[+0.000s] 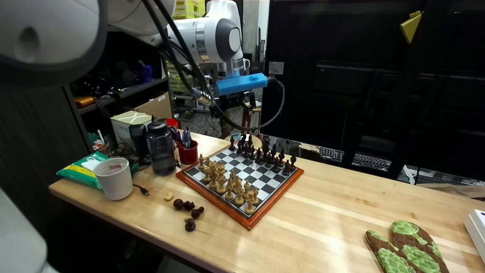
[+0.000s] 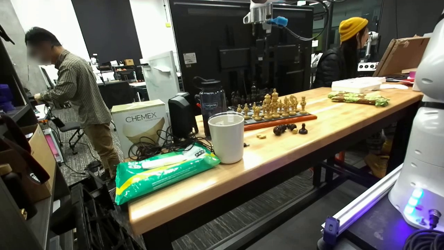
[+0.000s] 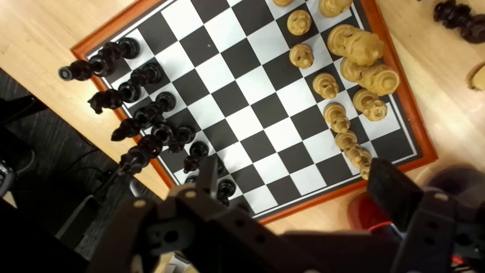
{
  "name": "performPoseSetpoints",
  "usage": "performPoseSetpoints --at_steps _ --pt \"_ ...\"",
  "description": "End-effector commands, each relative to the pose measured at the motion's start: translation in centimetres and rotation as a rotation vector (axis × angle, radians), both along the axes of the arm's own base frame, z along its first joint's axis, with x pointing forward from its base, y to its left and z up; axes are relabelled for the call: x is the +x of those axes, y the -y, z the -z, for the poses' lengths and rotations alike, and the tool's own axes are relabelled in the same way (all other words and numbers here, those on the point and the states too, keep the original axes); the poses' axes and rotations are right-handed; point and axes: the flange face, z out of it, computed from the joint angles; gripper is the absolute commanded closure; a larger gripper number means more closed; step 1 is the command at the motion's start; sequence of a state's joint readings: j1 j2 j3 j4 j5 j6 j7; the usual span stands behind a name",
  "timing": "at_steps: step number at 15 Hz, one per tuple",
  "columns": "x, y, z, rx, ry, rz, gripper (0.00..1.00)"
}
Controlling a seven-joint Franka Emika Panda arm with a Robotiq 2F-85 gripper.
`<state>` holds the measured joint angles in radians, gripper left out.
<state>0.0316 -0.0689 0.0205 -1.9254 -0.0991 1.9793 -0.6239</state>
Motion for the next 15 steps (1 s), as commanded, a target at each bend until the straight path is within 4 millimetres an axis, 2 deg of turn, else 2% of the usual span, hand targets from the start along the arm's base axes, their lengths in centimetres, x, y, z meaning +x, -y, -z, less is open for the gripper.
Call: performPoseSetpoints --at_steps 1,5,10,11,12,15 --pt "0.7 0.2 0.4 0.054 0.055 0.189 0.00" --pt "0.2 -0.1 1.2 0.077 0.087 0.415 0.00" --pt "-1.6 0.0 2.4 0.098 0.113 0.661 0.00" --pt "-1.8 0.0 2.5 0.116 0.129 0.652 0.00" --pt "-0.1 0.0 2.8 0.100 0.091 0.621 0.00" --pt "-0.1 0.0 3.1 0.101 0.090 0.624 0.00"
